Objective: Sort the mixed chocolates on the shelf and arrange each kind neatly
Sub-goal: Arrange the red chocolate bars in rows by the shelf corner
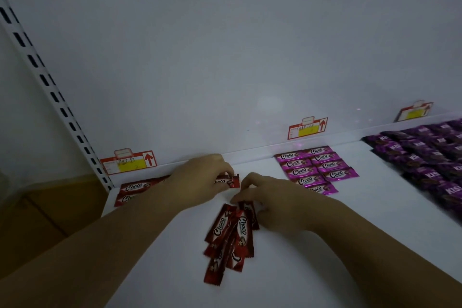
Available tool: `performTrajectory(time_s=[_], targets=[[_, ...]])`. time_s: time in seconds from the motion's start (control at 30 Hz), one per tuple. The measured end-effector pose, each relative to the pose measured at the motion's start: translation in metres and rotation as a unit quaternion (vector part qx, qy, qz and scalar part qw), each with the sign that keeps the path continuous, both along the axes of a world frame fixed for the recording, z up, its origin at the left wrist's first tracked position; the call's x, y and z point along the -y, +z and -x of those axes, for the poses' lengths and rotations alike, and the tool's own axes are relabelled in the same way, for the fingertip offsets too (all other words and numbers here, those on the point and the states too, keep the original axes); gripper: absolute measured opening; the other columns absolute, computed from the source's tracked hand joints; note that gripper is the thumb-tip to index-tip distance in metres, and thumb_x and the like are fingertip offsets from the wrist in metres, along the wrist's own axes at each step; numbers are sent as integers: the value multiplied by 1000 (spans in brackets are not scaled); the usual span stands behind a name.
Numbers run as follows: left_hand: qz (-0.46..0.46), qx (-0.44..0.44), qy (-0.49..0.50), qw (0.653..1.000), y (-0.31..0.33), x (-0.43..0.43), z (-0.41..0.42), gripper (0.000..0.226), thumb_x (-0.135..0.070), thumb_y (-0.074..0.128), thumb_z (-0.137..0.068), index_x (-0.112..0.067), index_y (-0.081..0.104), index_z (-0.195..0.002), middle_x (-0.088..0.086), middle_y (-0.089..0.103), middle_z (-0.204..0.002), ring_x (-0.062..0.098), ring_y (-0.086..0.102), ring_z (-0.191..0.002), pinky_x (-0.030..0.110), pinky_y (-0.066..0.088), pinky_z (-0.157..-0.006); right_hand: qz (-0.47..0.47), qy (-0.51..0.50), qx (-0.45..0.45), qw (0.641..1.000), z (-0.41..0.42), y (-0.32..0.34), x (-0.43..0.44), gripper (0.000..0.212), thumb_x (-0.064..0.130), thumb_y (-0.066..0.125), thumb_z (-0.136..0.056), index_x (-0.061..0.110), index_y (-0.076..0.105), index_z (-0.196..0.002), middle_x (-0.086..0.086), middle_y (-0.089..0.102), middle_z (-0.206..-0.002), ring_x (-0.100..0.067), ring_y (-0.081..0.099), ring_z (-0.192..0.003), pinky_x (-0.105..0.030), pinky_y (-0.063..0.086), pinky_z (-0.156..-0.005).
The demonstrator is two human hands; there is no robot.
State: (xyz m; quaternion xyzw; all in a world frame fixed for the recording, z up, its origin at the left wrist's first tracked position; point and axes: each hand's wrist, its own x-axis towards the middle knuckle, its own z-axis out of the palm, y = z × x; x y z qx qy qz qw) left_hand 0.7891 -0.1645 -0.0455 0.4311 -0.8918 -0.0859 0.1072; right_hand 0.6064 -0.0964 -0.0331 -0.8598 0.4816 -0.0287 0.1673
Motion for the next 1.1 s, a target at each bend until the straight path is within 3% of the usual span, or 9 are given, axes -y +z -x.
performTrajectory(time_s=[0.07, 0.17, 0.3, 0.37, 0.47, 0.67, 0.77, 0.97, 1.1], targets=[[-4, -33, 22, 999, 0, -3, 1, 25, -26, 61, -87, -26, 63, -112, -10, 56, -101, 10, 55, -92, 30, 48, -84, 10, -4, -12, 1000, 0, -1, 1, 43, 24, 61, -87, 29, 49, -128, 3, 37, -131, -13, 47, -107, -19, 38, -79], [-23, -154, 69, 986, 1, -6, 0, 21, -16, 66, -84, -23, 69, -103, -8, 63, -94, 10, 59, -87, 27, 49, -83, 20, -16, -9, 1000, 3, 0, 0, 31, 30, 63, -84, 23, 54, -113, 3, 40, -125, -12, 47, -103, -22, 45, -80], [-143, -368, 158, 905, 4, -25, -14, 24, -3, 72, -76, -27, 72, -77, -6, 72, -79, 12, 66, -79, 25, 52, -71, 5, -62, -2, 998, 10, 4, -4, 20, 30, 65, -83, 19, 55, -97, 3, 52, -106, -13, 51, -94, -27, 50, -82], [-183, -410, 172, 877, 3, -38, -22, 26, 2, 72, -74, -24, 71, -74, -5, 72, -75, 12, 67, -73, 25, 52, -63, 0, -86, 12, 996, 14, 4, -5, 10, 27, 61, -87, 20, 56, -91, 4, 58, -95, -13, 56, -87, -23, 50, -77], [-191, -432, 183, 862, 3, -49, -32, 26, 6, 69, -75, -20, 70, -75, -6, 73, -72, 7, 67, -67, 19, 52, -59, 14, -119, 43, 992, 22, 3, -4, 2, 26, 57, -91, 25, 57, -90, 13, 56, -85, -6, 56, -80, -18, 47, -72], [-190, -405, 211, 869, 7, -66, -57, 27, 4, 66, -79, -23, 70, -79, -11, 69, -80, -2, 65, -70, 11, 49, -58, 22, -170, 218, 961, 6, 1, -10, 17, 18, 66, -85, 32, 58, -79, 13, 65, -80, 3, 60, -74, -12, 48, -64], [-155, -351, 232, 894, 1, -76, -90, 25, -3, 68, -79, -28, 70, -79, -12, 70, -86, 4, 65, -82, 20, 51, -73, -6, -142, 204, 969, -11, 2, -17, 13, 21, 69, -82, 29, 60, -77, 11, 67, -78, 4, 62, -73, -13, 50, -62], [-74, -284, 268, 918, -12, -95, -132, 20, -9, 64, -84, -28, 69, -88, -18, 65, -86, -3, 60, -82, 3, 43, -66, 14, -104, 144, 984, -61, 19, -6, 11, 27, 70, -81, 32, 61, -76, 12, 65, -80, -1, 62, -73, -13, 51, -64], [-57, -291, 275, 914, -17, -96, -130, 20, -9, 61, -86, -26, 69, -94, -19, 62, -91, 0, 59, -90, 15, 49, -85, 0, -66, 151, 986, -97, 9, 13, 10, 21, 72, -78, 25, 63, -76, 14, 63, -81, 0, 58, -77, -13, 47, -68]])
